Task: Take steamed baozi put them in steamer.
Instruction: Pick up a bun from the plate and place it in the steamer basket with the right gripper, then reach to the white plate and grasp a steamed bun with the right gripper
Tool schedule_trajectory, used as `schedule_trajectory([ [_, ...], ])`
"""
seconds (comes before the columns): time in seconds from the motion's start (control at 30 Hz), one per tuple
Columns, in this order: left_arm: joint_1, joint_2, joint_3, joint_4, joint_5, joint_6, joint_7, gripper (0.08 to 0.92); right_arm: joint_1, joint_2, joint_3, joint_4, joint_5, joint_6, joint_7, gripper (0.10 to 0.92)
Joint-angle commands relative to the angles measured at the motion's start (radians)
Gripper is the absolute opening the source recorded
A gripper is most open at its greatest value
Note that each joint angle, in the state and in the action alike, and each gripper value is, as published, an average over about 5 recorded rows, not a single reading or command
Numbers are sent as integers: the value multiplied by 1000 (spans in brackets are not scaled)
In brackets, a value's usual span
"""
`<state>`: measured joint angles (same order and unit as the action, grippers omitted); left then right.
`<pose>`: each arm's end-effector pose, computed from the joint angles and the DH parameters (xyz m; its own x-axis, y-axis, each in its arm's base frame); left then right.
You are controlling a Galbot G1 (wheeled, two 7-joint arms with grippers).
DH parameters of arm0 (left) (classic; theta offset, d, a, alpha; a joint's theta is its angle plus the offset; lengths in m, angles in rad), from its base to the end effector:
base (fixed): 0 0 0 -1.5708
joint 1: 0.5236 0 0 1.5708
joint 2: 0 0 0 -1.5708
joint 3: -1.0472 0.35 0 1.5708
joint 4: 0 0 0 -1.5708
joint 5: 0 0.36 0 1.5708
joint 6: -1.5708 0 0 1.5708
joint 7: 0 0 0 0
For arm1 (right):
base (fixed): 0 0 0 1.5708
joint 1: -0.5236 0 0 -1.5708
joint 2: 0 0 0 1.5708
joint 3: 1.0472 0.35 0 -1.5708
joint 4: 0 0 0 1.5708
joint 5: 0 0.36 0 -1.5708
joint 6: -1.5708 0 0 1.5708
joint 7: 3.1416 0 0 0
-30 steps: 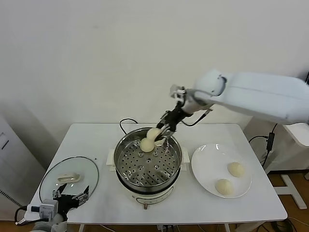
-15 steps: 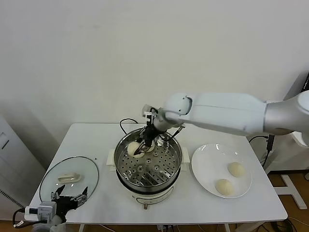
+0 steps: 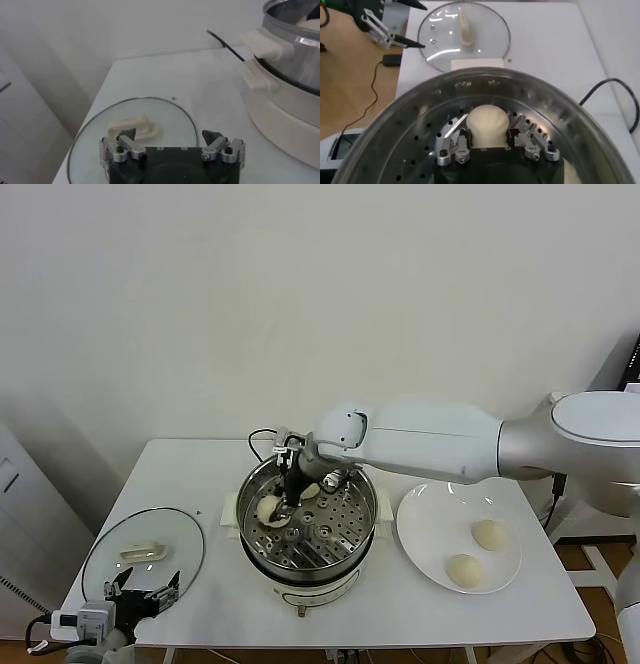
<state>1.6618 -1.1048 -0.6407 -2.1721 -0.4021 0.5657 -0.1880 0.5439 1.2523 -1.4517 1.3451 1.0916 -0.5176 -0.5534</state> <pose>0.1745 0.0967 -0.2641 -0.8404 -0.0699 0.5374 0.0122 0.9890 0.1477 0.5126 0.1715 -0.1277 -0.0719 -0.4834 0.8724 -0.9973 0.0209 -0.0706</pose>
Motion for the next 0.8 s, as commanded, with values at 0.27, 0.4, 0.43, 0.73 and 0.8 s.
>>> schedule_trajectory([
  [0.27, 2, -6, 1, -4, 0, 0, 0, 823, 120, -79, 12, 25, -56, 14, -154, 796],
  [0.4, -2, 2, 4, -2, 0, 1, 0, 823, 268, -219, -33, 66, -115, 66, -311, 821],
  [0.43, -5, 5, 6, -1, -1, 1, 0, 823, 305, -260, -56, 78, -136, 82, -353, 822],
  [0.73, -7, 21, 10, -8, -4, 0, 2, 823, 444, -584, -231, 115, -443, 250, -612, 823],
  [0.8, -6, 22, 9, -10, -5, -1, 2, 823, 421, -645, -226, 108, -511, 287, -637, 823],
])
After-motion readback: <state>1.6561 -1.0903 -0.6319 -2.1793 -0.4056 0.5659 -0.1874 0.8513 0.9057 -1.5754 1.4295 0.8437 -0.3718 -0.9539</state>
